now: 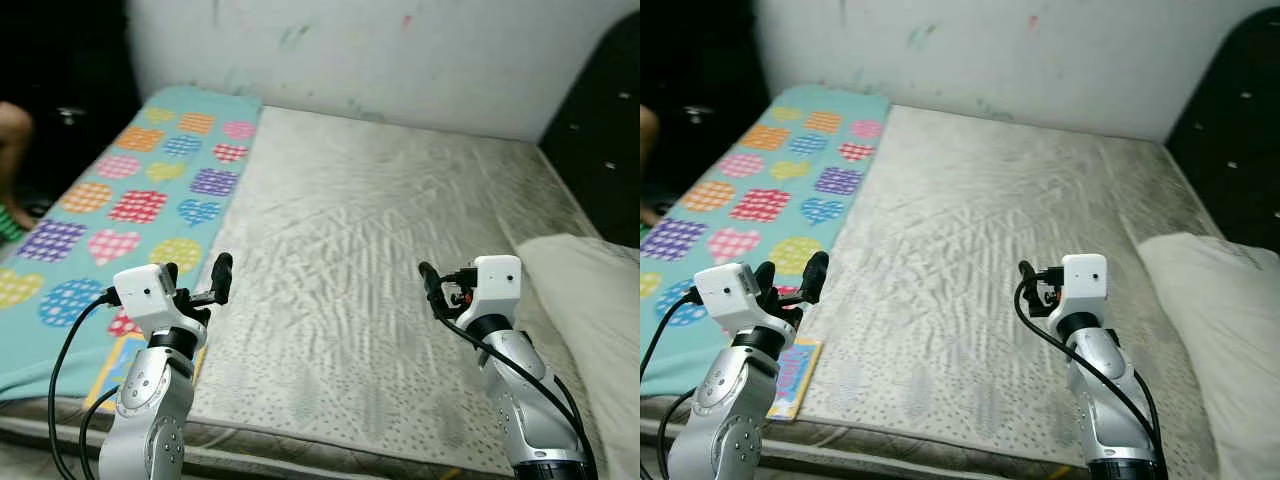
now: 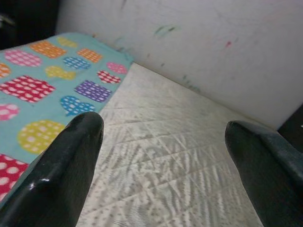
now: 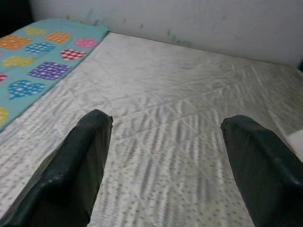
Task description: Clean up the room
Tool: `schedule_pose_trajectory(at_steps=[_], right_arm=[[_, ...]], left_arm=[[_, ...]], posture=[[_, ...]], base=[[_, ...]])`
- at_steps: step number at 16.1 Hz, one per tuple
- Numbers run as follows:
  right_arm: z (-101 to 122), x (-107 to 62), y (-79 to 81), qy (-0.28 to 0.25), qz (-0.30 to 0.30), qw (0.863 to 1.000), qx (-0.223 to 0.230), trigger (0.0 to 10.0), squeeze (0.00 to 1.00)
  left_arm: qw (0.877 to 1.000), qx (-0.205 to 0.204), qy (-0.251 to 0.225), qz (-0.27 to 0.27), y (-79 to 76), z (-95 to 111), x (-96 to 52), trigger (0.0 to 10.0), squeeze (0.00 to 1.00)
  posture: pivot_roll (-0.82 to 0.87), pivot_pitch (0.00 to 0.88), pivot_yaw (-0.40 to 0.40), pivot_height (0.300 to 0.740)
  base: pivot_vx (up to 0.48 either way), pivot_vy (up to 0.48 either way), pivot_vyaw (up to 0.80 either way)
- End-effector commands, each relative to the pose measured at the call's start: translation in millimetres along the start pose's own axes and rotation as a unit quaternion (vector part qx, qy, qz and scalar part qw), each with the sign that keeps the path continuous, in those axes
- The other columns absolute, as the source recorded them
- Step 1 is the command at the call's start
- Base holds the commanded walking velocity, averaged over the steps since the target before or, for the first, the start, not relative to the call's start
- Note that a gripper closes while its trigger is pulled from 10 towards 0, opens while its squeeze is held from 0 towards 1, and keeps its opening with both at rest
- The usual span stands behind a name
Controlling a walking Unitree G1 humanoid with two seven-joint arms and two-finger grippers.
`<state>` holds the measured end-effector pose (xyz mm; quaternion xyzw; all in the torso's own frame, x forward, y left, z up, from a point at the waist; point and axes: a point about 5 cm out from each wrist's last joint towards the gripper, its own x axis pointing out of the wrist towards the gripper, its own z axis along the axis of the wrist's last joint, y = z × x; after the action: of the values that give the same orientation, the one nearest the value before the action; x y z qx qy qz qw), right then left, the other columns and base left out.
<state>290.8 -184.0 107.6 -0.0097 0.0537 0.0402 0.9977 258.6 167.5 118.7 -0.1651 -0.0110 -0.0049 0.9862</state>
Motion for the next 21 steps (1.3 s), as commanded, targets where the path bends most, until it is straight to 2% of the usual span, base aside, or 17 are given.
schedule_pose_trajectory(at_steps=[1,5,7,15,21], right_arm=[[2.4,0.7,-0.7,-0.002,0.002,1.0,0.0,10.0,0.0],[1.4,1.0,-0.3,0.001,0.002,1.0,0.003,10.0,0.0],[1.6,1.0,-0.3,0.0,0.003,1.0,0.003,10.0,0.0],[3.1,2.8,1.0,-0.004,0.012,1.0,-0.001,10.0,0.0],[2.5,3.6,2.0,-0.004,0.02,1.0,-0.005,10.0,0.0]], left_arm=[[1.0,0.002,0.007,-0.012,-5.2,-1.6,0.7,10.0,0.0],[1.0,-0.008,0.008,-0.009,-5.2,-2.1,1.4,10.0,0.0],[1.0,-0.01,0.008,-0.011,-5.5,-2.1,1.7,10.0,0.0],[1.0,-0.007,0.005,-0.013,-6.7,-2.1,1.9,10.0,0.0],[0.999,-0.015,-0.01,-0.027,-8.9,1.2,0.6,10.0,0.0]], posture=[[-0.04,0.0,-0.062,0.74],[-0.04,0.0,-0.063,0.74],[-0.04,0.0,-0.065,0.74],[-0.03,0.0,-0.068,0.74],[-0.04,0.0,-0.068,0.74]], base=[[0.0,0.0,0.0],[0.0,0.0,-0.5],[0.0,0.446,-0.67],[0.0,0.46,0.0],[0.0,0.0,0.0]])
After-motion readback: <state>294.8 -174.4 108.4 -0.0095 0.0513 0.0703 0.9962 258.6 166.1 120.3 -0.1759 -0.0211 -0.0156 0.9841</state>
